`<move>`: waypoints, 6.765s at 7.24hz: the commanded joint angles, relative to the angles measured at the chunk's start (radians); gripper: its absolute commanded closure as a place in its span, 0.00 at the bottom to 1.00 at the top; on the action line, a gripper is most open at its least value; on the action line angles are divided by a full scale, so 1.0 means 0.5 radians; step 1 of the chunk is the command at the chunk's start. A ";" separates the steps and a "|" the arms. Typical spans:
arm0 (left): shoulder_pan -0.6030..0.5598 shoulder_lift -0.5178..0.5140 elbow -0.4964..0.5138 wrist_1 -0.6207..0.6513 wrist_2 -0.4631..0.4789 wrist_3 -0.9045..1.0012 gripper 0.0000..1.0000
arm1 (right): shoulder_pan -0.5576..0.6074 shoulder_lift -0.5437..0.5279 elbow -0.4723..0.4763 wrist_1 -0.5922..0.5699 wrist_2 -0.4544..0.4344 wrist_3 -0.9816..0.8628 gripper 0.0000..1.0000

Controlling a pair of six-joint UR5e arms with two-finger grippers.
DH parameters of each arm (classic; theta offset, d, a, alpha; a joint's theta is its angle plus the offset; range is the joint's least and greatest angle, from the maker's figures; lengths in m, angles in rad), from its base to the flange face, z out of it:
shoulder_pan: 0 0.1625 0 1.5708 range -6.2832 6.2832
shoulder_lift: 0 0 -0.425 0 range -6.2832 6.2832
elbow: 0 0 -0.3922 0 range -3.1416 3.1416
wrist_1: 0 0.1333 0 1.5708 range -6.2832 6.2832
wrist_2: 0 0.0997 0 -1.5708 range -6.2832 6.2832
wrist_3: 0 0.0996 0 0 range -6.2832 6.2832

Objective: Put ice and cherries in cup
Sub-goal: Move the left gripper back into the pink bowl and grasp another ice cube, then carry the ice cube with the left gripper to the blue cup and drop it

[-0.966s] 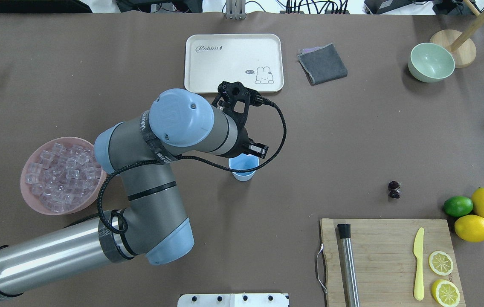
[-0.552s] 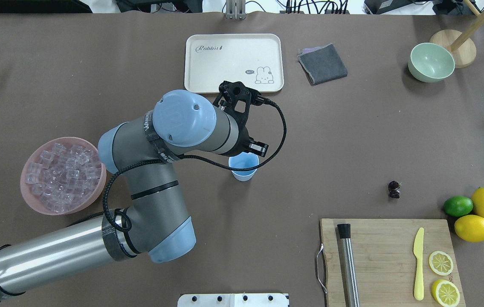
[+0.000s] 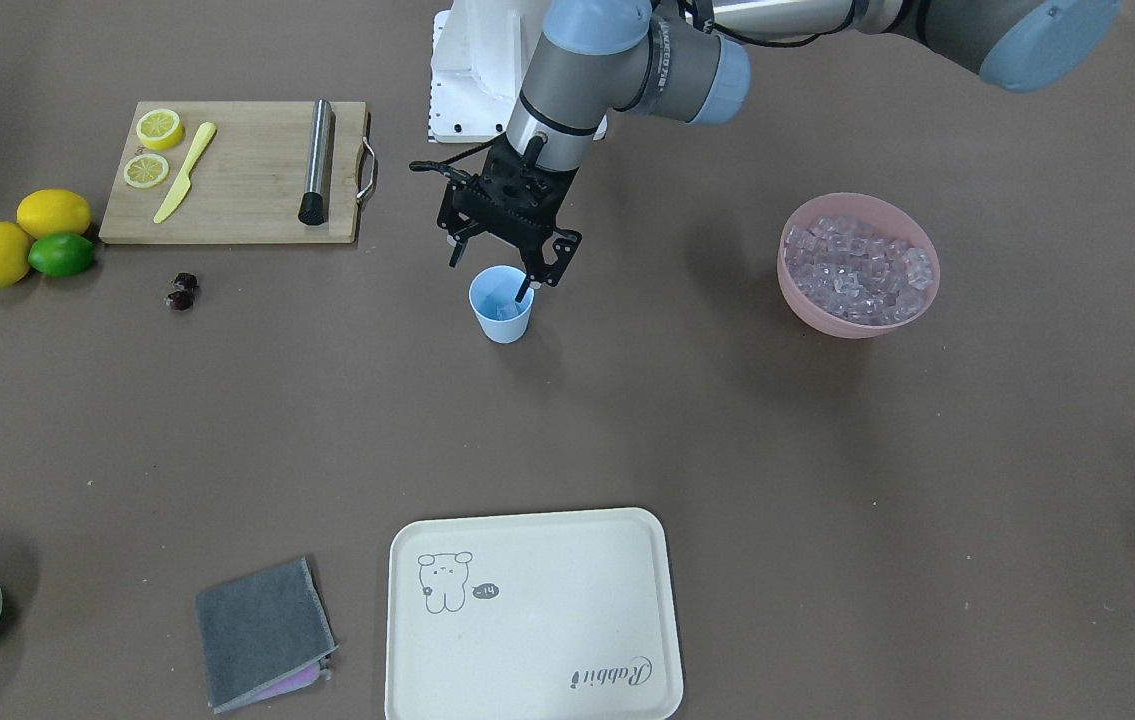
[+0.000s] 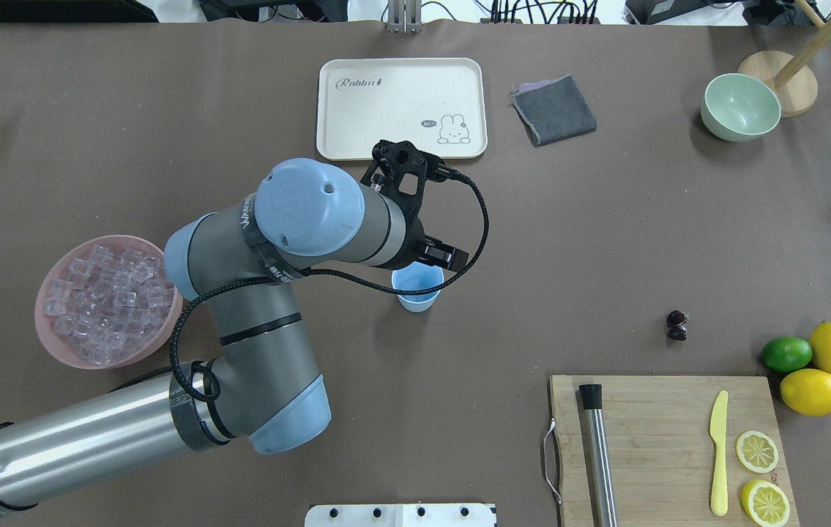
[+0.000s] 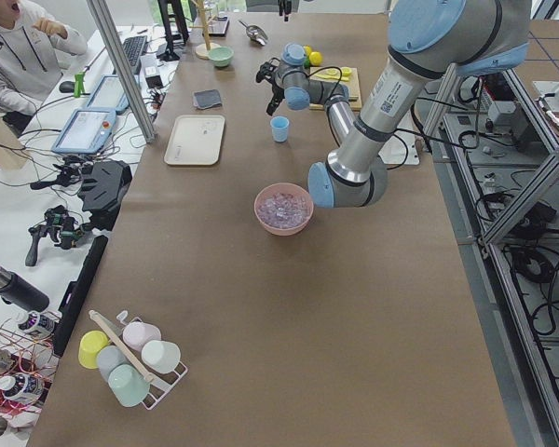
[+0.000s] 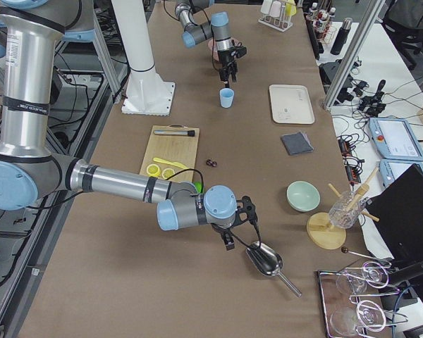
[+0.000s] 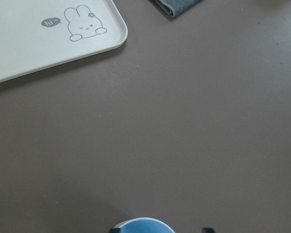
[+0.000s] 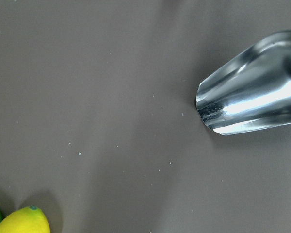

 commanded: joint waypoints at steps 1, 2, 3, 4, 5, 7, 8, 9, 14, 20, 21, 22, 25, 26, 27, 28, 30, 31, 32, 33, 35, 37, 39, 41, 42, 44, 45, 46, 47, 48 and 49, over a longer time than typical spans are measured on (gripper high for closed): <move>-0.027 0.189 -0.242 0.010 0.016 0.017 0.04 | 0.000 0.001 0.000 -0.002 -0.001 0.002 0.00; -0.097 0.291 -0.350 0.016 0.001 0.032 0.04 | 0.000 0.001 0.000 -0.002 -0.001 0.002 0.00; -0.180 0.407 -0.415 0.019 -0.088 0.042 0.04 | 0.000 0.001 0.000 -0.002 0.002 0.005 0.00; -0.360 0.536 -0.497 0.019 -0.313 0.215 0.04 | 0.000 0.001 0.000 -0.002 0.002 0.017 0.00; -0.490 0.759 -0.586 0.007 -0.513 0.414 0.04 | 0.000 0.001 0.000 -0.002 0.002 0.021 0.00; -0.695 1.136 -0.685 -0.006 -0.796 0.706 0.04 | 0.000 0.001 0.009 0.001 -0.001 0.027 0.00; -0.742 1.318 -0.707 -0.012 -0.834 0.717 0.07 | 0.000 0.001 0.015 0.001 -0.001 0.039 0.00; -0.794 1.429 -0.716 -0.021 -0.828 0.714 0.07 | 0.000 0.001 0.015 0.001 -0.001 0.039 0.00; -0.795 1.617 -0.768 -0.110 -0.650 0.695 0.06 | 0.000 0.001 0.021 0.001 -0.001 0.039 0.00; -0.627 1.531 -0.661 -0.110 -0.553 0.500 0.11 | 0.000 0.004 0.021 0.004 0.036 0.039 0.00; -0.568 1.528 -0.652 -0.110 -0.473 0.490 0.17 | 0.000 0.004 0.021 0.004 0.036 0.039 0.00; -0.568 1.531 -0.655 -0.110 -0.469 0.493 0.21 | 0.000 0.001 0.021 0.001 0.036 0.039 0.00; -0.546 1.470 -0.584 -0.110 -0.469 0.438 0.23 | 0.000 -0.024 0.021 0.004 0.036 0.039 0.00; -0.546 1.418 -0.536 -0.107 -0.469 0.377 0.16 | 0.000 -0.033 0.021 0.004 0.036 0.036 0.00; -0.546 1.405 -0.508 -0.110 -0.469 0.367 0.09 | 0.000 -0.033 0.021 0.004 0.036 0.039 0.00; -0.546 1.405 -0.504 -0.107 -0.472 0.364 0.08 | 0.000 -0.033 0.021 0.004 0.036 0.039 0.00; -0.546 1.399 -0.465 -0.107 -0.484 0.258 0.08 | 0.000 -0.036 0.021 0.004 0.036 0.039 0.00; -0.546 1.363 -0.465 -0.101 -0.484 0.147 0.08 | 0.000 -0.036 0.021 0.001 0.039 0.039 0.00; -0.546 1.365 -0.486 -0.098 -0.487 0.143 0.08 | 0.000 -0.036 0.021 0.004 0.042 0.039 0.00; -0.546 1.371 -0.489 -0.095 -0.487 0.140 0.09 | 0.000 -0.036 0.021 0.004 0.051 0.039 0.00; -0.546 1.365 -0.446 -0.095 -0.481 0.140 0.10 | 0.000 -0.042 0.021 0.004 0.079 0.039 0.00; -0.543 1.362 -0.455 -0.095 -0.487 0.134 0.11 | 0.000 -0.042 0.025 0.004 0.079 0.039 0.00; -0.513 1.365 -0.455 -0.098 -0.487 0.024 0.18 | 0.000 -0.042 0.025 0.004 0.106 0.039 0.00; -0.509 1.384 -0.443 -0.098 -0.478 0.026 0.27 | 0.000 -0.042 0.025 0.004 0.110 0.039 0.00; -0.509 1.390 -0.455 -0.098 -0.484 0.026 0.69 | 0.000 -0.045 0.025 0.004 0.155 0.039 0.00; -0.512 1.393 -0.458 -0.095 -0.490 0.032 1.00 | 0.000 -0.045 0.025 0.004 0.162 0.039 0.00; -0.512 1.393 -0.458 -0.095 -0.490 0.029 1.00 | 0.000 -0.045 0.025 0.004 0.162 0.039 0.00; -0.527 1.390 -0.471 -0.092 -0.539 0.029 1.00 | 0.000 -0.045 0.031 0.004 0.162 0.039 0.00; -0.537 1.393 -0.498 -0.085 -0.591 0.029 1.00 | 0.000 -0.045 0.040 0.004 0.162 0.042 0.00; -0.549 1.393 -0.523 -0.061 -0.598 0.032 1.00 | 0.000 -0.045 0.046 0.004 0.162 0.054 0.00; -0.592 1.387 -0.553 -0.040 -0.665 0.033 1.00 | 0.000 -0.045 0.055 0.004 0.162 0.061 0.00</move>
